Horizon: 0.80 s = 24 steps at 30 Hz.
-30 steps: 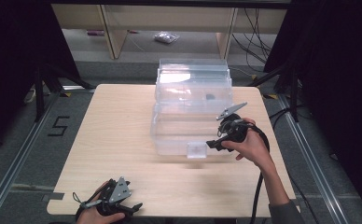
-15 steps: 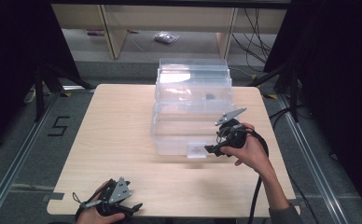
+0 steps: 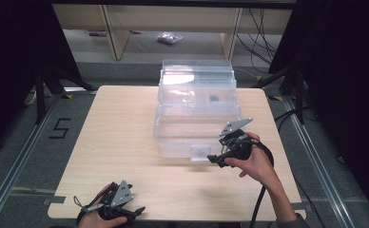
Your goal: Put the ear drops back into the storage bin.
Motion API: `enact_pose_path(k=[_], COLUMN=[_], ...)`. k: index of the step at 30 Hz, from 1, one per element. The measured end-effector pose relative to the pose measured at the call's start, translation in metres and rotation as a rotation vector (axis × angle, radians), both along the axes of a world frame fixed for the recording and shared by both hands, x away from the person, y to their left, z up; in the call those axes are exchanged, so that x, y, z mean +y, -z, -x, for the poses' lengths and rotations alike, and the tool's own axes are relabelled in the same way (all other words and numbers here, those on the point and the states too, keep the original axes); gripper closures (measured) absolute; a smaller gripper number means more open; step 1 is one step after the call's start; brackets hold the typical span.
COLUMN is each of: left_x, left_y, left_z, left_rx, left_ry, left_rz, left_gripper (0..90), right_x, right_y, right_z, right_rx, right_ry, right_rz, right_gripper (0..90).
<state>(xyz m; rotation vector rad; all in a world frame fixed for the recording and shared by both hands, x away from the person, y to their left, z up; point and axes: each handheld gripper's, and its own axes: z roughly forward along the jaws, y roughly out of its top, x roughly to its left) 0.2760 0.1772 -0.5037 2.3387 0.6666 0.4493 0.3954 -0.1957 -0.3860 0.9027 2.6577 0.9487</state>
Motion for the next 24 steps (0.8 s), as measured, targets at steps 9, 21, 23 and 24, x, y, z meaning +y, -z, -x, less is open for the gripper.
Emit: enact_pose_path(k=[9, 21, 23, 24], left_x=[0.0, 0.0, 0.0, 0.0], left_y=[0.0, 0.0, 0.0, 0.0], left_z=[0.0, 0.001, 0.0, 0.0], left_rx=[-0.004, 0.01, 0.008, 0.0], left_ry=[-0.003, -0.014, -0.015, -0.001], left_rz=[0.002, 0.021, 0.012, 0.005], left_gripper=[15.7, 15.7, 15.6, 15.7], right_x=[0.005, 0.01, 0.011, 0.011], right_y=[0.005, 0.018, 0.021, 0.023], right_z=[0.016, 0.031, 0.034, 0.036], right_rx=[-0.013, -0.034, -0.035, -0.039], right_ry=[-0.009, -0.061, -0.058, -0.071], right_rz=[-0.009, -0.009, -0.011, -0.014], right_gripper=[22.2, 22.0, 22.0, 22.1])
